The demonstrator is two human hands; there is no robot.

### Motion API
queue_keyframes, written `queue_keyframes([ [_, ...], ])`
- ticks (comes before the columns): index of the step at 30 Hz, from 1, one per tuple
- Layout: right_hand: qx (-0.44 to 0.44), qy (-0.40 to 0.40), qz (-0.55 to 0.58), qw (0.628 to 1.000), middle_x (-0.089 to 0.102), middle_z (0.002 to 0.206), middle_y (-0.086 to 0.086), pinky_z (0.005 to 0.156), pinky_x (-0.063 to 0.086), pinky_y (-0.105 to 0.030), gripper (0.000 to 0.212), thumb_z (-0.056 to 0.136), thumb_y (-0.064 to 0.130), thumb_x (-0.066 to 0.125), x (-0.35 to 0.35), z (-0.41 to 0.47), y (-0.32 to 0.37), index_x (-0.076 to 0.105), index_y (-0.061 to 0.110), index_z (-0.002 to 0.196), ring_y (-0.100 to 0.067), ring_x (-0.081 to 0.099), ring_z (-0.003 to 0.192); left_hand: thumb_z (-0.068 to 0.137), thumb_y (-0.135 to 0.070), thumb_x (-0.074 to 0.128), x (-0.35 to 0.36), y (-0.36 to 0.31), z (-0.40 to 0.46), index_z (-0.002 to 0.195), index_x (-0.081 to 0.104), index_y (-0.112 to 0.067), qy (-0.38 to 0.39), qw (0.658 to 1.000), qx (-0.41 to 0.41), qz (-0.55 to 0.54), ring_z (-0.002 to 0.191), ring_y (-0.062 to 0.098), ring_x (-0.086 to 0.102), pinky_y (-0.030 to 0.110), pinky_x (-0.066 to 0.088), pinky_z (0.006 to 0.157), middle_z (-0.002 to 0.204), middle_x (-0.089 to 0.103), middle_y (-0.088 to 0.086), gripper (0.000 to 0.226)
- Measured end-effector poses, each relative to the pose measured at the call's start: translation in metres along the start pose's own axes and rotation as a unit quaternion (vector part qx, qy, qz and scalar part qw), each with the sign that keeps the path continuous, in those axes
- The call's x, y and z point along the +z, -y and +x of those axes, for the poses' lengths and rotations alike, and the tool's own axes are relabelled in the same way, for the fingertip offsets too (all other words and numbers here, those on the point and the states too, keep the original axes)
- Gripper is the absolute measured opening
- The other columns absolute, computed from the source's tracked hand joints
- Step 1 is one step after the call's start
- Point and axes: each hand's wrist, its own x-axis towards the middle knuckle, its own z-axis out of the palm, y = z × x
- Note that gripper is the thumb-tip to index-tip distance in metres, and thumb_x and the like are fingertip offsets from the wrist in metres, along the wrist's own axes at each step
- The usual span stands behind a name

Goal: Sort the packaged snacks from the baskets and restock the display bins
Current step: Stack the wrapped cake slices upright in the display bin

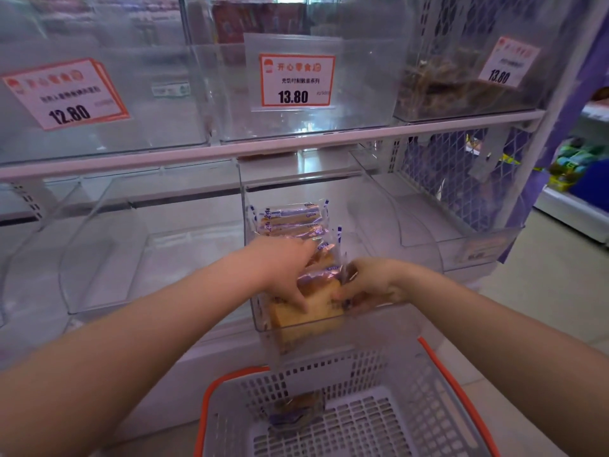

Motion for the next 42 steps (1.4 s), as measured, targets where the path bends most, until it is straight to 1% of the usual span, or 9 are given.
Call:
queue_keyframes([
  [4, -0.084, -0.139, -0.193, 0.968, 0.057, 0.079, -0.022, 0.065, 0.040, -0.030, 0.019, 0.078, 0.013, 0.074, -0.012, -0.010, 0.000, 0.061, 0.000, 0.083, -0.018, 0.049, 0.071, 0.068, -0.053, 0.073, 0.008, -0.007, 0.001, 0.120, 0.037, -0.017, -0.032, 0.999, -0.027, 0.034, 0.104, 0.025, 0.060, 0.034, 0.041, 0.062, 0.121, 0.057, 0.001, 0.073],
  [9, -0.231, -0.336, -0.397, 0.823, 0.048, 0.122, -0.007, 0.078, 0.044, -0.033, 0.023, 0.085, 0.019, 0.062, -0.009, -0.043, -0.004, 0.058, 0.013, 0.107, -0.027, 0.054, 0.100, 0.074, -0.048, 0.071, 0.006, -0.022, 0.002, 0.128, 0.036, -0.013, -0.026, 0.996, -0.054, 0.061, 0.106, 0.027, 0.059, 0.037, 0.042, 0.064, 0.125, 0.054, 0.005, 0.073],
  [14, -0.423, -0.364, -0.427, 0.711, 0.060, 0.097, -0.013, 0.053, 0.044, -0.030, 0.011, 0.083, 0.014, 0.057, 0.022, -0.084, -0.026, 0.063, 0.005, 0.081, -0.031, 0.060, 0.077, 0.088, -0.041, 0.056, -0.003, -0.030, -0.020, 0.135, 0.037, -0.016, -0.064, 0.993, -0.071, 0.063, 0.120, 0.030, 0.047, 0.042, 0.043, 0.091, 0.133, 0.047, 0.009, 0.056],
  [17, -0.453, -0.334, -0.453, 0.691, 0.062, 0.085, -0.011, 0.047, 0.042, -0.026, 0.021, 0.082, 0.021, 0.049, 0.043, -0.092, -0.045, 0.064, 0.008, 0.077, -0.029, 0.061, 0.069, 0.092, -0.024, 0.049, -0.006, -0.045, -0.052, 0.117, 0.055, -0.007, -0.269, 0.962, 0.007, 0.044, 0.100, 0.035, 0.057, 0.043, 0.046, 0.077, 0.110, 0.057, 0.016, 0.031],
  [20, -0.407, -0.228, -0.514, 0.720, 0.063, 0.094, -0.009, 0.055, 0.045, -0.033, 0.026, 0.087, 0.026, 0.043, 0.067, -0.076, -0.074, 0.064, 0.010, 0.092, -0.030, 0.061, 0.084, 0.081, -0.019, 0.047, 0.014, -0.064, -0.087, 0.084, 0.065, -0.003, -0.372, 0.920, 0.122, -0.020, 0.061, 0.033, 0.063, 0.036, 0.049, 0.046, 0.075, 0.063, 0.015, 0.025],
  [25, -0.172, 0.027, -0.537, 0.826, 0.058, 0.120, -0.008, 0.084, 0.046, -0.035, 0.029, 0.093, 0.029, 0.049, 0.104, -0.030, -0.131, 0.054, 0.016, 0.119, -0.027, 0.055, 0.106, 0.095, -0.029, 0.037, 0.102, -0.084, -0.104, 0.113, 0.055, -0.016, -0.076, 0.993, 0.073, -0.052, 0.098, 0.032, 0.060, 0.038, 0.047, 0.068, 0.110, 0.059, 0.008, 0.029],
  [30, -0.048, 0.134, -0.573, 0.807, 0.059, 0.114, -0.013, 0.087, 0.048, -0.042, 0.029, 0.096, 0.030, 0.047, 0.130, 0.001, -0.195, 0.056, 0.010, 0.114, -0.030, 0.056, 0.099, 0.095, -0.026, 0.039, 0.209, -0.085, -0.102, 0.123, 0.053, -0.016, 0.124, 0.984, 0.009, -0.124, 0.108, 0.032, 0.056, 0.039, 0.048, 0.081, 0.119, 0.059, 0.014, 0.033],
  [37, 0.008, 0.093, -0.536, 0.839, 0.048, 0.133, -0.014, 0.088, 0.047, -0.038, 0.036, 0.099, 0.027, 0.042, 0.163, 0.068, -0.238, 0.047, 0.008, 0.129, -0.029, 0.053, 0.110, 0.095, -0.021, 0.040, 0.318, -0.095, -0.110, 0.109, 0.058, -0.006, 0.199, 0.925, -0.118, -0.301, 0.099, 0.029, 0.056, 0.029, 0.038, 0.070, 0.109, 0.060, 0.015, 0.027],
  [42, -0.009, 0.005, -0.499, 0.867, 0.026, 0.148, -0.014, 0.099, 0.041, -0.044, 0.053, 0.096, 0.009, 0.044, 0.188, 0.120, -0.251, 0.024, 0.009, 0.145, -0.033, 0.032, 0.131, 0.095, -0.025, 0.040, 0.362, -0.093, -0.115, 0.109, 0.056, -0.010, 0.247, 0.890, -0.174, -0.343, 0.096, 0.029, 0.057, 0.034, 0.045, 0.075, 0.108, 0.061, 0.012, 0.026],
])
